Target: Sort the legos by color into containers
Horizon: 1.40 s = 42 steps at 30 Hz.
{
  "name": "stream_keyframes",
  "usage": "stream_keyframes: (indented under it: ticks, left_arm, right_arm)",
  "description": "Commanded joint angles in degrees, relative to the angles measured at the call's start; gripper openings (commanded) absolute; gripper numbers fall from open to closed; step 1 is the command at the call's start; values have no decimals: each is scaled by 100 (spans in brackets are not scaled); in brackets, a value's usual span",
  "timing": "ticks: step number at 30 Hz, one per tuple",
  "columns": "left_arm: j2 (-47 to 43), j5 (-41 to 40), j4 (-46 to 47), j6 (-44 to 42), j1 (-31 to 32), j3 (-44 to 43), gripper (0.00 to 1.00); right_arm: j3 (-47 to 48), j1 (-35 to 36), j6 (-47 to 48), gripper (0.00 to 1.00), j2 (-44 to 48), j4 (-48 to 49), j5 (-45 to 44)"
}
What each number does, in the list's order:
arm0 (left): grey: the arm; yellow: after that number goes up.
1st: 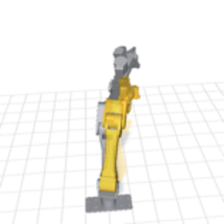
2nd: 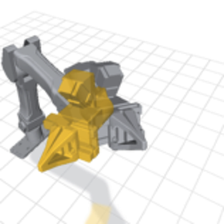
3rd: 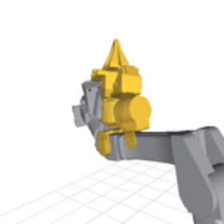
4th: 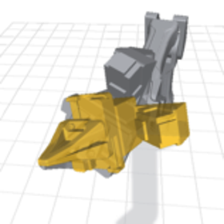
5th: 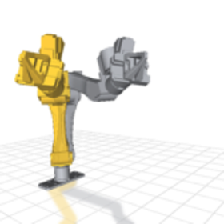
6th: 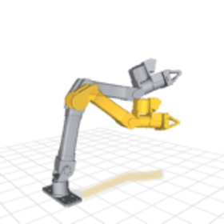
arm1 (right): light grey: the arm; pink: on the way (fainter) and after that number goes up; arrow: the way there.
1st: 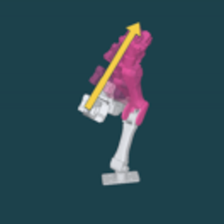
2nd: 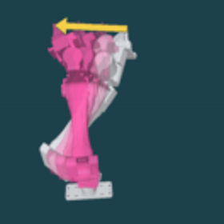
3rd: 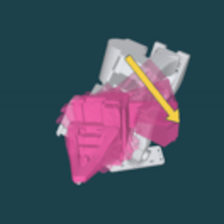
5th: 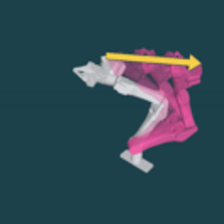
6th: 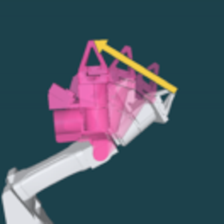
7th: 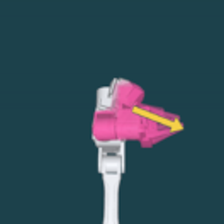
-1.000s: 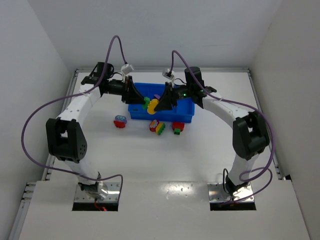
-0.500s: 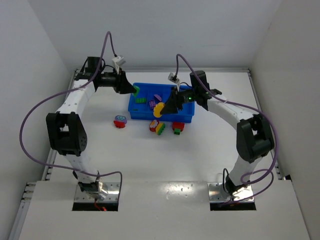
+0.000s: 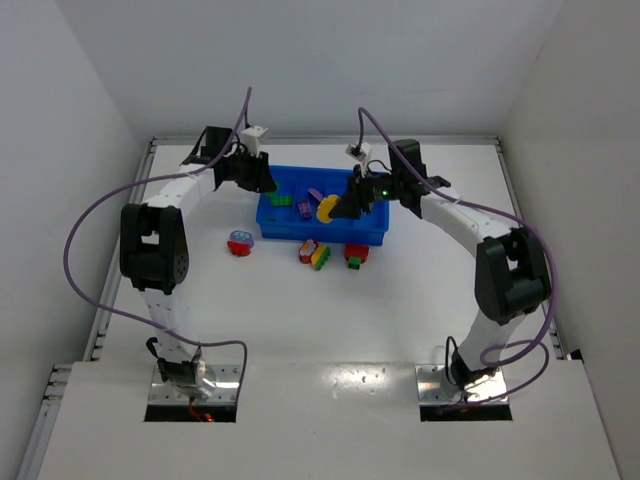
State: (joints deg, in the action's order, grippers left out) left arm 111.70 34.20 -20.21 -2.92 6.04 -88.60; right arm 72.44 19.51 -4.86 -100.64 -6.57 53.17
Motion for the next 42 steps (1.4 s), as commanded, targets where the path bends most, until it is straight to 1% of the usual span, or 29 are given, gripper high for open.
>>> stream_keyframes:
  ticks: [1, 3, 4, 5, 7, 8, 12, 14, 16, 17, 18, 19, 20, 21, 23, 24, 25, 26, 27, 31, 32, 33, 34, 35, 36, 37, 38, 40, 42]
  left_arm:
    - [53, -519, 316, 90, 81, 9, 27]
    - [115, -589, 316, 90, 81, 9, 36]
    - [115, -589, 316, 90, 142, 9, 47]
    - [115, -668, 316, 142, 143, -43, 54]
    - [168, -599, 316, 142, 143, -44, 62]
    - [168, -598, 316, 282, 143, -44, 68]
    - [-77, -502, 316, 590, 143, -149, 70]
    - [-253, -362, 255, 713, 143, -280, 71]
    - [-534, -386, 175, 958, 143, -334, 90]
    - [-605, -509, 175, 1456, 143, -395, 100]
    - [-666, -458, 114, 1565, 64, -395, 100]
    - [-789, -49, 113, 1671, -23, -317, 100]
    - [-842, 42, 113, 1854, -198, -238, 100]
    - [-843, 243, 113, 2283, -313, -176, 100]
    - [-843, 682, 227, 2576, -550, 113, 100]
    - [-843, 929, 341, 2647, -787, 236, 100]
    - [-939, 1035, 446, 2595, -867, 351, 100]
    - [-1009, 880, 395, 2447, -868, 404, 100]
    - [-1149, 678, 255, 2088, -868, 405, 100]
    - [-1597, -315, 175, 1840, -868, 554, 100]
    - [-1668, -456, 175, 1743, -816, 632, 100]
    - [-1730, -284, 105, 1620, -815, 720, 100]
    - [-1818, -21, 105, 1288, -876, 808, 100]
    - [-2036, 513, 105, 1094, -877, 896, 100]
    - [-2177, 727, 105, 909, -877, 1106, 100]
    - [-2309, 912, 157, 472, -703, 1203, 100]
    - [-2441, 1035, 105, 259, -588, 1309, 100]
    - [-2775, 1037, 105, 142, -203, 1634, 100]
    - [-3030, 722, 105, 238, 71, 1967, 94]
  right_arm:
    - [226, -87, 144, 4, 150, 129, -350]
    - [226, -148, 144, 4, 97, 129, -596]
    - [226, -149, 144, 4, 97, 129, -762]
    - [226, -149, 144, 4, 28, 129, -851]
    - [349, -202, 144, 4, -34, 129, -1210]
    - [436, -202, 144, 5, -130, 129, -1343]
    - [700, -202, 144, 6, -438, 77, -1931]
    - [875, -254, 144, 6, -579, 77, -1994]
    - [990, -254, 196, 6, -815, 77, -2230]
    - [1095, -254, 196, 6, -904, 77, -2232]
    - [1149, -254, 266, 6, -992, 77, -2371]
    - [1219, -254, 319, 6, -1132, 77, -2425]
    - [1219, -254, 398, 8, -1203, 16, -2425]
    - [1298, -194, 564, 11, -1273, 15, -2617]
    - [1386, -193, 740, 17, -1423, -64, -2767]
    - [1386, -141, 811, 21, -1536, -134, -2829]
    - [1439, -140, 864, 35, -1538, -134, -2829]
    - [1439, -140, 864, 44, -1616, -134, -2908]
    - [1439, -140, 864, 55, -1669, -134, -2908]
    - [1491, -87, 987, 70, -1730, -134, -3040]
    - [1492, -87, 987, 71, -1731, -134, -2988]
    - [1492, -87, 987, 73, -1731, -134, -2935]
    - [1492, -35, 987, 74, -1679, -134, -2865]
    - [1492, -35, 1092, 74, -1626, -134, -2647]
    - [1414, -35, 1093, 74, -1434, -134, -2523]
    - [1282, -35, 1154, 74, -1302, -82, -2417]
    - [1203, -35, 1154, 74, -1152, -81, -2268]
    - [948, -87, 1102, 74, -669, -20, -2267]
    - [659, -87, 1040, 74, -326, -20, -2538]
